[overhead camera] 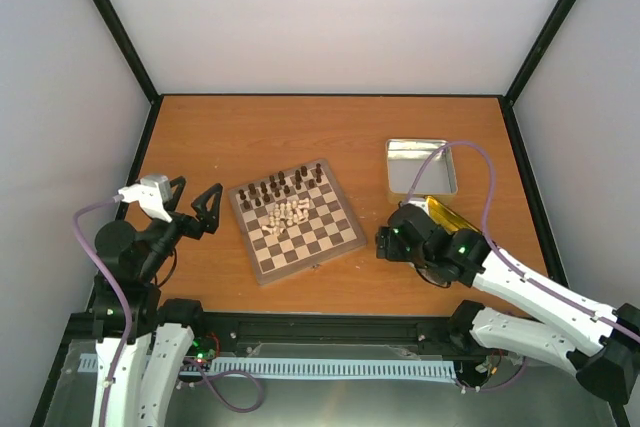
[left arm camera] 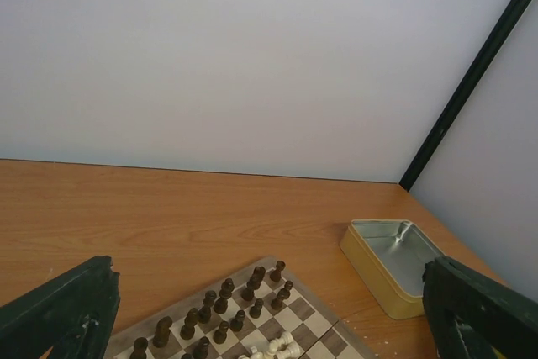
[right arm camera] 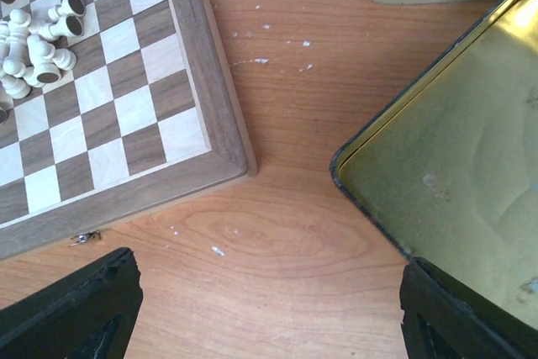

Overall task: Set up the chess pieces on the board
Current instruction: Adjust the storage box at the center of the board.

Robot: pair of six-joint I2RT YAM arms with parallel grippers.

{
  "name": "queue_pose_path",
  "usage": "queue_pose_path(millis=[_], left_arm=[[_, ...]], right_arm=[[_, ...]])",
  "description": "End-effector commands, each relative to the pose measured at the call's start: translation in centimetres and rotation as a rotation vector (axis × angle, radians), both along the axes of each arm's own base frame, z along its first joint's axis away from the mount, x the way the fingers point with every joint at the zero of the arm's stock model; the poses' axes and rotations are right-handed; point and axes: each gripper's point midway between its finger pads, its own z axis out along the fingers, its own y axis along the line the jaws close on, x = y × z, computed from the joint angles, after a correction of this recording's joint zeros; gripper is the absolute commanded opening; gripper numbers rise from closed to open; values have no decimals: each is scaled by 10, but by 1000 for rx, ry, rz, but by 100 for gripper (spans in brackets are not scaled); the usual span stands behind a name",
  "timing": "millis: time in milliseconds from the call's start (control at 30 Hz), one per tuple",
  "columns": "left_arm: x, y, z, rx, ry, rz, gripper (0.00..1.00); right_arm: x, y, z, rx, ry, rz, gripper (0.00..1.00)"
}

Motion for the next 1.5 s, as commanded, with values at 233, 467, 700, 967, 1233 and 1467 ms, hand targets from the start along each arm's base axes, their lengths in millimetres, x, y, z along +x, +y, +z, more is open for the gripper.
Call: queue_pose_path(millis=[233, 467, 700, 967, 1233, 1467], left_arm=[[-6, 2, 6, -9, -55, 9, 100], [-2, 3, 3, -5, -34, 13, 100], [4, 0, -1, -24, 5, -2, 100], [14, -7, -8, -72, 65, -40, 100], [34, -32, -36, -142, 212, -192, 100], [52, -36, -63, -198, 303, -209, 100]], right_arm=[[-47, 21, -64, -94, 197, -80, 80], [-56, -11, -100, -257, 251, -218, 72], [-28, -46, -109, -329, 228, -321, 71], [19, -57, -112, -323, 182, -320, 72], [78, -50, -117, -336, 156, -231, 73], [125, -62, -122, -279, 152, -264, 73]])
